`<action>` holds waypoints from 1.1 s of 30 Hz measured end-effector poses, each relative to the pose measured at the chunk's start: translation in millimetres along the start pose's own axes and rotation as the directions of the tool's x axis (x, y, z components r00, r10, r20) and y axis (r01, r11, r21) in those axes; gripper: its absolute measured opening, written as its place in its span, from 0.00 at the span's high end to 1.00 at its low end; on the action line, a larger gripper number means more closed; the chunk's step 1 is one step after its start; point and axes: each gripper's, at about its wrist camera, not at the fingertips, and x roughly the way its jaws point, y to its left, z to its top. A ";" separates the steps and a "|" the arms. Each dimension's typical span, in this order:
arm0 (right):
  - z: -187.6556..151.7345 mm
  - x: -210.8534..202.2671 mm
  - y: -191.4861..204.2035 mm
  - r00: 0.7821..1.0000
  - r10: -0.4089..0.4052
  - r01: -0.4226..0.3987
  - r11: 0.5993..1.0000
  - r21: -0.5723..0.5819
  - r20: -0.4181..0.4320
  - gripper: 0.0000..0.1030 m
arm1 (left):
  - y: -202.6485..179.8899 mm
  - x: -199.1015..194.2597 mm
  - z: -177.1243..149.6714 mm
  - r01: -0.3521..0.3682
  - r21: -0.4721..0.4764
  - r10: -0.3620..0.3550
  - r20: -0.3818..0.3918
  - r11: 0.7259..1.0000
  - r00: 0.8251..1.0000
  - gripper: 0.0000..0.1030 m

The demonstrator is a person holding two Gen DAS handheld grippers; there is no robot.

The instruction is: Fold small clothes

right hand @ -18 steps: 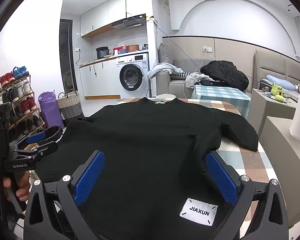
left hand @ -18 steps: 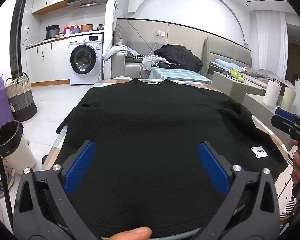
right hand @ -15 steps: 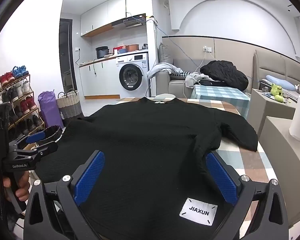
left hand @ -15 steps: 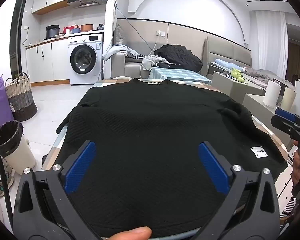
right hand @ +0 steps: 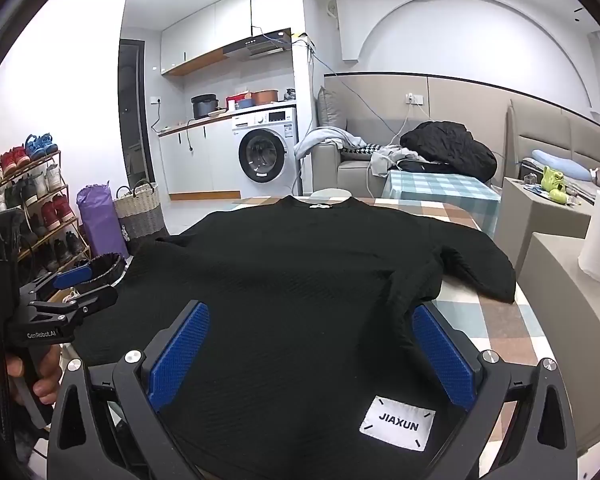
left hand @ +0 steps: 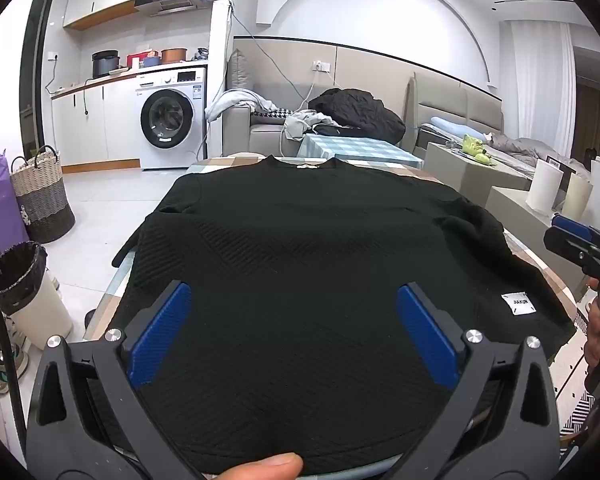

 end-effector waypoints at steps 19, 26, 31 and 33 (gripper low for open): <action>0.2 -2.1 3.5 1.000 -0.008 0.008 1.000 0.017 -0.006 0.00 | -0.1 0.5 -0.2 -0.001 0.000 0.001 0.001 1.000 1.000 0.01; 0.0 -0.4 3.0 1.000 -0.023 0.023 0.999 0.025 -0.005 0.00 | 1.4 -2.4 -2.1 0.000 0.002 0.000 0.001 1.000 1.000 0.01; 0.0 -1.1 -0.7 1.000 -0.016 0.017 0.999 0.046 -0.006 0.00 | 1.3 -3.1 -1.8 0.000 0.001 0.000 0.000 1.000 1.000 0.01; 1.2 -1.8 -2.9 1.000 -0.019 0.019 0.999 0.048 -0.003 0.00 | 1.5 -3.0 -1.8 0.002 0.001 -0.002 -0.001 1.000 1.000 0.01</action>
